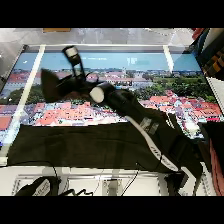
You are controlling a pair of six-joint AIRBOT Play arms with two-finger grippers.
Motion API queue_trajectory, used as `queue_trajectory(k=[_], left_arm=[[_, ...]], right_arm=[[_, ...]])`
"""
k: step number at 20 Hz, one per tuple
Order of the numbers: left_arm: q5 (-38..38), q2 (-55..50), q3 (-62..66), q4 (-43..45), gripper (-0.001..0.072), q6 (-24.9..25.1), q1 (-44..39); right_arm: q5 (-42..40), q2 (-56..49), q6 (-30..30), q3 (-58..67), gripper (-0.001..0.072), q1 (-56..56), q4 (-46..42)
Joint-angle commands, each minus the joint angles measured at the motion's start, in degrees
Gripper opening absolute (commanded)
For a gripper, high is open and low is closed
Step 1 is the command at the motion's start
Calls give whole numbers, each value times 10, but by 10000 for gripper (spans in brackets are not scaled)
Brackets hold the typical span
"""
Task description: Fold the clothes and pants, and hang the long-sleeved shirts on hangers.
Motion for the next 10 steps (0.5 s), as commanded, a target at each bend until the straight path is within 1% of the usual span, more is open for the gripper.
queue_trajectory(k=[1, 2, 3, 4, 7, 10], left_arm=[[9, -1, 0, -37, 557, -4, 4], [9, -2, 0, -44, 564, -4, 4], [9, -3, 0, -46, 564, -4, 4], [9, -3, 0, -46, 564, -4, 4], [2, -3, 0, -50, 564, -4, 4], [-18, -11, -2, -106, 563, -4, 4]], right_arm=[[-25, -9, 0, 0, 36, 33, -1], [-24, -9, -1, 0, 125, 30, -3], [-23, -9, -1, 0, 345, 24, -9], [-16, -8, -4, 0, 492, 16, -18], [57, 7, -7, 0, 494, -36, -63], [164, 41, -7, -2, 492, -126, -67]])
